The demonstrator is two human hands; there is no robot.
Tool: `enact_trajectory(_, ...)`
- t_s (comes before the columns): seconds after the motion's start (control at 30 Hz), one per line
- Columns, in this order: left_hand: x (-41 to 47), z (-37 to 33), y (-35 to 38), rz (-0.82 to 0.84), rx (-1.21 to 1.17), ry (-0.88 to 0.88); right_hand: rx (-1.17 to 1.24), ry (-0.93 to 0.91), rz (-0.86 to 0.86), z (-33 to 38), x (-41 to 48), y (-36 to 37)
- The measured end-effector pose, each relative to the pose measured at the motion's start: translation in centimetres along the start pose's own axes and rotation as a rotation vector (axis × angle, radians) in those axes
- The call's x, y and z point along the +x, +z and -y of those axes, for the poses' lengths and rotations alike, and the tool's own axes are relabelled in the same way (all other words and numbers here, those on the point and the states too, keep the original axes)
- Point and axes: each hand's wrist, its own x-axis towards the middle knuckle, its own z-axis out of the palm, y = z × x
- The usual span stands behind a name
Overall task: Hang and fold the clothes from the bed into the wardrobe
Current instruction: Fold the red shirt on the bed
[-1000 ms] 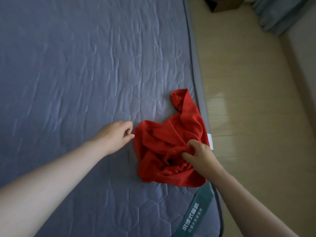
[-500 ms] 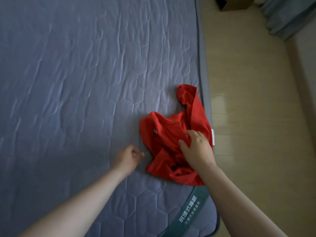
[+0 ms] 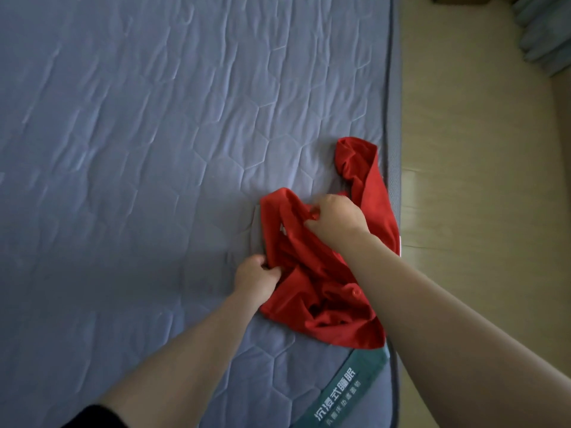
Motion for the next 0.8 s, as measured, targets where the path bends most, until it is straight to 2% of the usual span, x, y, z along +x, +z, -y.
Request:
enact_trajectory(0.2, -1.3, -0.5, -2.1, -0.080, -0.007, 0.178, 0.045, 0.014, 0.040, -1.2, -0.5, 0.4)
enact_trajectory(0.3, -2.3, -1.4, -4.6, -0.050, -0.068, 0.250, 0.129, 0.053, 0.095, -0.9, -0.4, 0.5)
enact_trajectory(0.43, -2.6, -3.8, -8.7, -0.041, -0.040, 0.287, 0.227, 0.064, 0.038, 0.4, -0.5, -0.6)
enact_trajectory(0.53, -4.0, -5.3, -10.9, -0.076, -0.011, 0.318, 0.295, 0.008, 0.009, 2.2, -1.7, -1.4)
enact_trajectory(0.63, -6.0, -7.6, -13.3, -0.061, 0.065, 0.458, 0.410, -0.051, -0.079, 4.0, -3.0, -3.2)
enact_trajectory(0.8, -10.2, -12.1, -19.8, 0.006, 0.177, 0.688, 0.454, -0.245, -0.189, 7.2, -7.2, -8.4)
